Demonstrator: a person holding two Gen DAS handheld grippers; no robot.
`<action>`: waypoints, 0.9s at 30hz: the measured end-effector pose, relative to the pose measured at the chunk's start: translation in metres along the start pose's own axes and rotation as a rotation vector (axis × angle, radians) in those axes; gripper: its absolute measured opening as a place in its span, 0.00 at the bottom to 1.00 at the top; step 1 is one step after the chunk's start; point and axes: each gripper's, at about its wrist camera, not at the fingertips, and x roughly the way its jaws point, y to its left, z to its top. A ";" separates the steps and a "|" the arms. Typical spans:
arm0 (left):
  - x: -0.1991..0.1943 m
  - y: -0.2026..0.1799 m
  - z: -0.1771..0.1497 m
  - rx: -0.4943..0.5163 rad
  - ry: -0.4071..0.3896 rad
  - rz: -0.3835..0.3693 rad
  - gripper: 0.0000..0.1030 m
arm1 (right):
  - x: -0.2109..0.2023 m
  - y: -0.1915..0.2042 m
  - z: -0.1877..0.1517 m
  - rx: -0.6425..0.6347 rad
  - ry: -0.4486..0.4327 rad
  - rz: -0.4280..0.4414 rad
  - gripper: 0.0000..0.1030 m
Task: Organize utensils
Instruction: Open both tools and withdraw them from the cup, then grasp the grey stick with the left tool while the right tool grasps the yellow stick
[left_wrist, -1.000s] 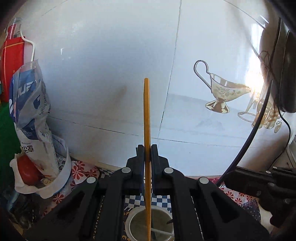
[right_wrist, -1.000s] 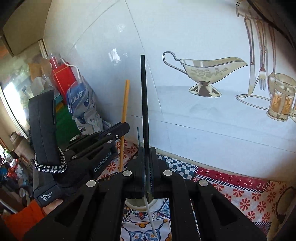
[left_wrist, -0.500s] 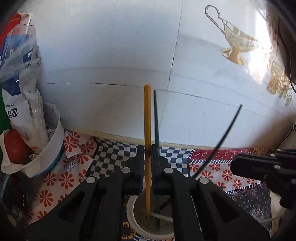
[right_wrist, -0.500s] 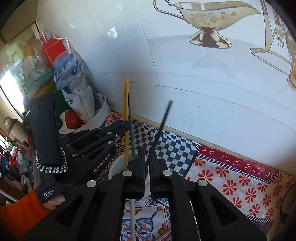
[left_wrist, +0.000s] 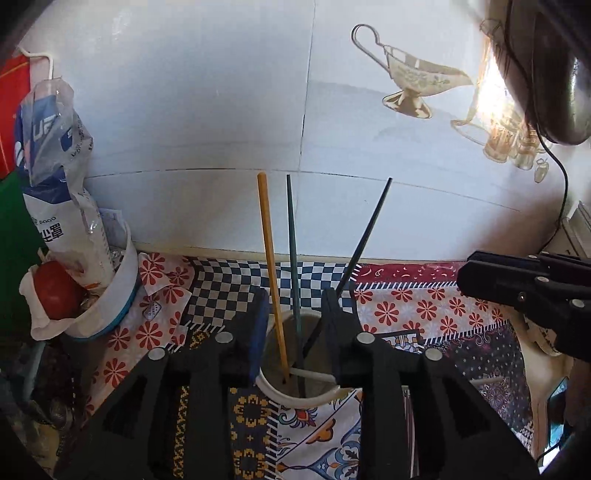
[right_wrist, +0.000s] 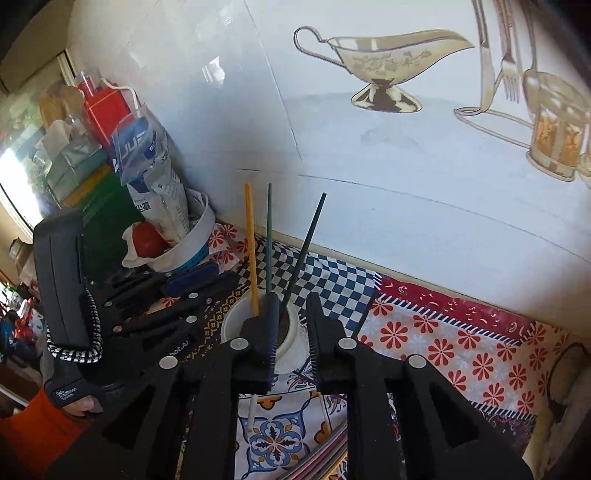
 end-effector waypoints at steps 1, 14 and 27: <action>-0.007 0.000 -0.001 0.003 -0.007 -0.001 0.38 | -0.006 0.000 -0.002 0.006 -0.013 -0.009 0.23; -0.091 -0.004 -0.036 0.046 -0.041 0.055 0.85 | -0.083 0.009 -0.051 0.051 -0.141 -0.166 0.54; -0.067 -0.015 -0.107 0.134 0.135 0.041 0.85 | -0.066 -0.013 -0.139 0.173 0.023 -0.298 0.54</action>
